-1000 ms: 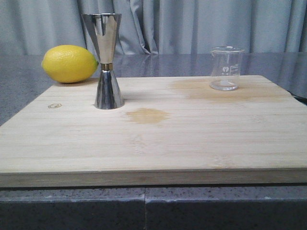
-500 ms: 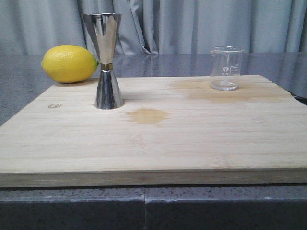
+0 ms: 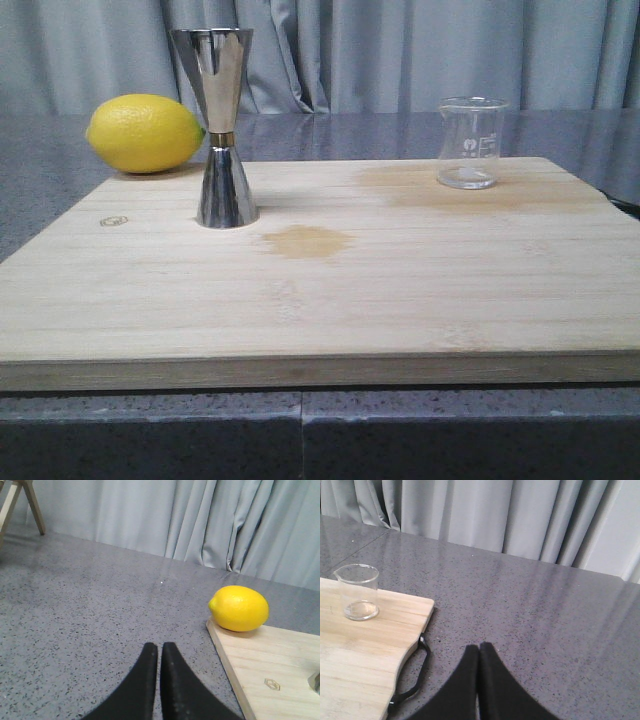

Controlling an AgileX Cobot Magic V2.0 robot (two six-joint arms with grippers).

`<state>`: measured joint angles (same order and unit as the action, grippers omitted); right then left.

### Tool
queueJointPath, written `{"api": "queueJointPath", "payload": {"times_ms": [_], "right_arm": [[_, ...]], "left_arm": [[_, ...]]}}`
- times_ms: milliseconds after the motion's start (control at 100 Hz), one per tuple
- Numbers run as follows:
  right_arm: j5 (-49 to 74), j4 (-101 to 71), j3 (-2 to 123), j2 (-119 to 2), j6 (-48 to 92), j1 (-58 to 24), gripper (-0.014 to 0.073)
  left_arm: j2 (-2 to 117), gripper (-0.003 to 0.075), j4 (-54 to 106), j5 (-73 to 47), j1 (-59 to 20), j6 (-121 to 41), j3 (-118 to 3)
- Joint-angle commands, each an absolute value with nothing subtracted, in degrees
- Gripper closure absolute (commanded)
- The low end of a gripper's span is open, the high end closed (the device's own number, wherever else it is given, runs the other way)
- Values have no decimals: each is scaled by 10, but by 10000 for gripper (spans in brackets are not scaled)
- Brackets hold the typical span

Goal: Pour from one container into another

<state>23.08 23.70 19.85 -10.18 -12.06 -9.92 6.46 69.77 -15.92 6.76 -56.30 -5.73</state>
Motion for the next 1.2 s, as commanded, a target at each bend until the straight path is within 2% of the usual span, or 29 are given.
{"api": "queueJointPath", "payload": {"times_ms": [0,110,180,360,450,730,950,1190], "right_arm": [[187,246,212,-106,-121,-98,666],[187,246,212,-106,-121,-98,665],[187,246,212,-106,-121,-98,666],[187,246,212,-106,-121,-98,665],[187,246,212,-106,-121,-98,665],[187,246,212,-106,-121,-98,665],[187,246,212,-106,-121,-98,666],[186,246,212,-106,-121,-98,666]], "left_arm": [[70,739,721,-113,51,-558,-73],[70,739,721,-105,34,-557,-78],[70,739,651,-107,22,-502,-82],[70,739,232,-106,1,-61,-95],[70,739,82,-100,-16,72,-95],[40,739,29,52,-51,84,-28],[-19,739,29,58,-51,84,19],[-16,739,-36,52,-51,84,18]]}}
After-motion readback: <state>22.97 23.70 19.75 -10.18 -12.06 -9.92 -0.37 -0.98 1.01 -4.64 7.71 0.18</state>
